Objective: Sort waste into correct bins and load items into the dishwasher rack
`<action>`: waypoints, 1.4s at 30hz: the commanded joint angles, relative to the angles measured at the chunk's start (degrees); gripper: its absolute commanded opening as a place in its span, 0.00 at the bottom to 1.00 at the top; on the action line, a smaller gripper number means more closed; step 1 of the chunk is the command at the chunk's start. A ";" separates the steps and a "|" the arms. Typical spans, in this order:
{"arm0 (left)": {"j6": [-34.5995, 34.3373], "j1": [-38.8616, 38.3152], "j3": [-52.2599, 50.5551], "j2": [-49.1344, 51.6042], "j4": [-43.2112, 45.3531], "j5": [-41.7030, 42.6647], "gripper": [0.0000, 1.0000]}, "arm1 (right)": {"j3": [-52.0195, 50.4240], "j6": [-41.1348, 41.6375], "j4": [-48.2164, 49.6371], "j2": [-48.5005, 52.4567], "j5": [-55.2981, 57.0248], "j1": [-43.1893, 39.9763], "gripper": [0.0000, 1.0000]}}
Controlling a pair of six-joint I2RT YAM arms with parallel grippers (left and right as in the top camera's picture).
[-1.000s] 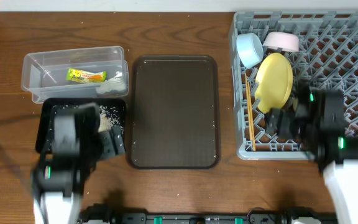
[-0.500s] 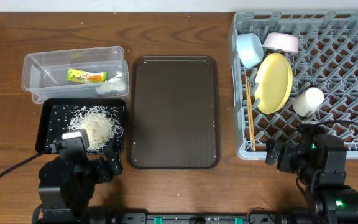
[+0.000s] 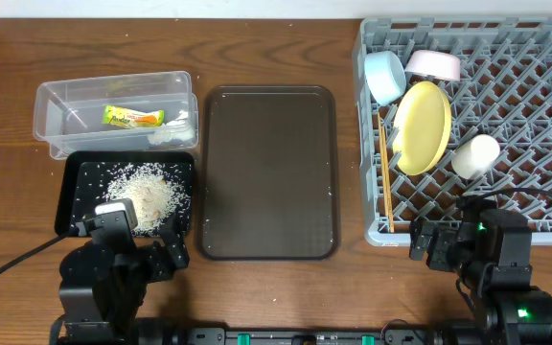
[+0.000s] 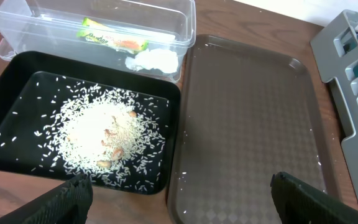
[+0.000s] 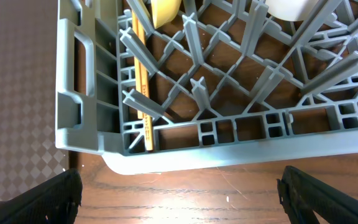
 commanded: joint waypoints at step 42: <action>-0.04 -0.24 -0.37 0.02 0.15 0.59 0.94 | -33.64 -10.23 46.58 -34.82 3.37 1.81 0.99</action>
